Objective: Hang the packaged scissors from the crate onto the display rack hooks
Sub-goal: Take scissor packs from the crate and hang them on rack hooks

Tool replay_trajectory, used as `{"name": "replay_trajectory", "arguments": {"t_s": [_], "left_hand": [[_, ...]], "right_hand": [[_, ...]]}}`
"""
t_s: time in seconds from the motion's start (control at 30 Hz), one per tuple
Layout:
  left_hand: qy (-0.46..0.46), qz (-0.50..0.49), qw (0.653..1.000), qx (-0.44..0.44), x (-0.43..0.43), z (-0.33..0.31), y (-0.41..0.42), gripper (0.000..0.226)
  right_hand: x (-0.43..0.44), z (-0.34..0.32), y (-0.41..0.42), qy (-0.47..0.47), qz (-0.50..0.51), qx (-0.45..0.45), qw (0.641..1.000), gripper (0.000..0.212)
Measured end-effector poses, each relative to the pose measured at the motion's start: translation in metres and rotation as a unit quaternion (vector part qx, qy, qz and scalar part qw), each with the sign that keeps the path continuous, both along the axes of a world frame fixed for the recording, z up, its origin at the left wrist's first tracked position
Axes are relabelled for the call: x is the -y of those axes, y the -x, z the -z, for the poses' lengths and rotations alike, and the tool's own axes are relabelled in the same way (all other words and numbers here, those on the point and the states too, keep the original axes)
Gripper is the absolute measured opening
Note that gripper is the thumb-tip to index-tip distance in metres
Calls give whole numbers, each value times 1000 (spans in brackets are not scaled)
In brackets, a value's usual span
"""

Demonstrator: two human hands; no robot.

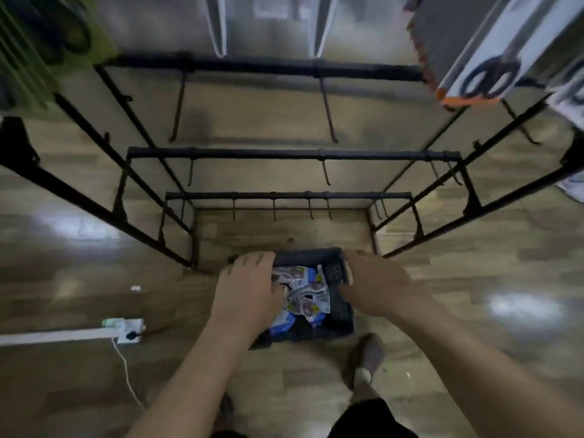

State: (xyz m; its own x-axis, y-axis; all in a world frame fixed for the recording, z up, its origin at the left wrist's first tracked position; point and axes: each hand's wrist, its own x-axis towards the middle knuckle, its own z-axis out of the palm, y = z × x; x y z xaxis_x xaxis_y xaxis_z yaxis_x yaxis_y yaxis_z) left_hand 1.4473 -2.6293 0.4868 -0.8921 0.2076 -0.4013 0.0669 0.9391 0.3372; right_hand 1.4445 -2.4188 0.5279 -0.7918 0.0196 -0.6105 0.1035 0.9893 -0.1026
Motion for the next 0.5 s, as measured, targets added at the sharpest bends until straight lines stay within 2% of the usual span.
{"name": "replay_trajectory", "arguments": {"t_s": [0.13,0.23,0.33,0.4,0.5], "left_hand": [[40,-48,997,55,-2,103,7,54],[61,-79,992,72,-8,212,17,52],[72,-109,986,107,-17,331,18,49],[63,-122,980,143,-26,411,14,47],[62,-106,974,190,-34,523,3,58]], "right_hand": [[1,105,45,74,-33,0,997,30],[-9,217,69,75,-76,11,994,25],[-22,349,73,67,-84,89,990,15],[-29,444,62,63,-73,141,985,17],[-28,567,38,61,-70,208,974,18]]}}
